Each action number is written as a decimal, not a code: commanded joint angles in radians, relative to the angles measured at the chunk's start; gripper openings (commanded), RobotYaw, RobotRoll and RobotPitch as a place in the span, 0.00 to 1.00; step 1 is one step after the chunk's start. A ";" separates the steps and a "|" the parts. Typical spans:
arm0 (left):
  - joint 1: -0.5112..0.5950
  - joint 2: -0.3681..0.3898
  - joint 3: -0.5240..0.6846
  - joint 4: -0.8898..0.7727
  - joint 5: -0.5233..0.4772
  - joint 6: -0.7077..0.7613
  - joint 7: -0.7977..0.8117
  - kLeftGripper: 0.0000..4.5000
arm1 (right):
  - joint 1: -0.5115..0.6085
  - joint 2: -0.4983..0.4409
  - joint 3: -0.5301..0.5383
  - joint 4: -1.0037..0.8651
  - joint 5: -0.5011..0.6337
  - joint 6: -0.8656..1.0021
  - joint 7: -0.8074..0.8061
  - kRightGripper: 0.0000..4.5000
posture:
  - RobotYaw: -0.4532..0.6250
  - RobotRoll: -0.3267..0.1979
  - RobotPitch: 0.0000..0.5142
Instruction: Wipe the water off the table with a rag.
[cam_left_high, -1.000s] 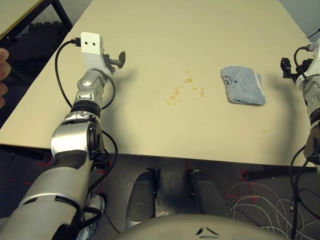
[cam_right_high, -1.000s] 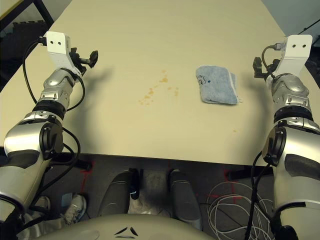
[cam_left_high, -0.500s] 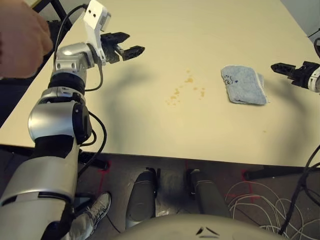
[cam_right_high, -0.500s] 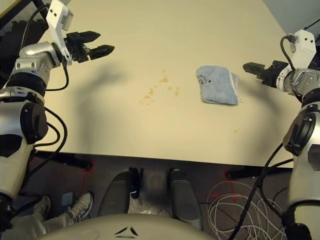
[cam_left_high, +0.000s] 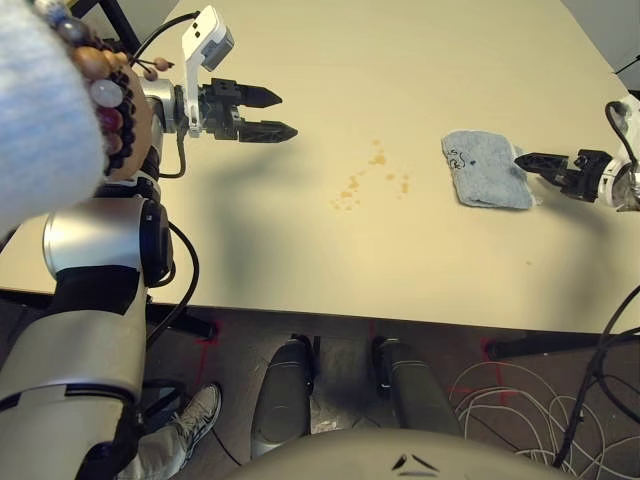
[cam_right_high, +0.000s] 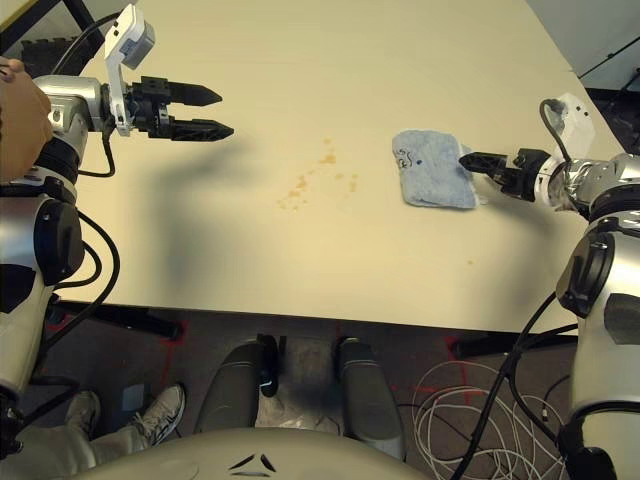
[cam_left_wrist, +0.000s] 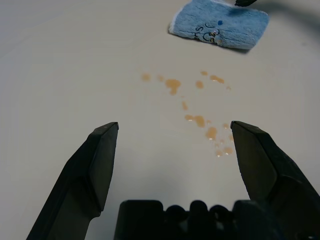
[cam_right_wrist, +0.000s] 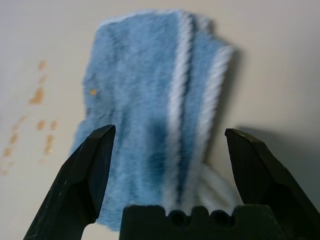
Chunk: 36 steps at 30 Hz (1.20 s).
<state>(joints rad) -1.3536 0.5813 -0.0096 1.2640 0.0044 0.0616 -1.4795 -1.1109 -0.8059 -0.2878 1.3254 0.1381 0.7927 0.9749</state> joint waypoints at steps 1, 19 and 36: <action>0.012 0.018 -0.014 -0.020 0.017 0.006 -0.019 1.00 | -0.003 0.002 0.018 0.002 -0.005 0.046 0.053 0.99 | 0.51 0.62 0.41; 0.010 0.019 -0.015 -0.053 0.003 0.008 -0.036 1.00 | -0.057 0.124 0.020 0.002 -0.009 0.134 -0.101 0.99 | 0.54 0.62 0.39; 0.004 -0.001 -0.006 -0.050 -0.005 0.015 -0.021 1.00 | -0.091 0.206 0.086 -0.005 -0.059 0.051 -0.189 0.46 | 0.53 0.62 0.40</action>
<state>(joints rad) -1.3485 0.5865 -0.0184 1.2250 0.0012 0.0704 -1.5035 -1.2091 -0.6203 -0.2101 1.2982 0.0868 0.8318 0.7968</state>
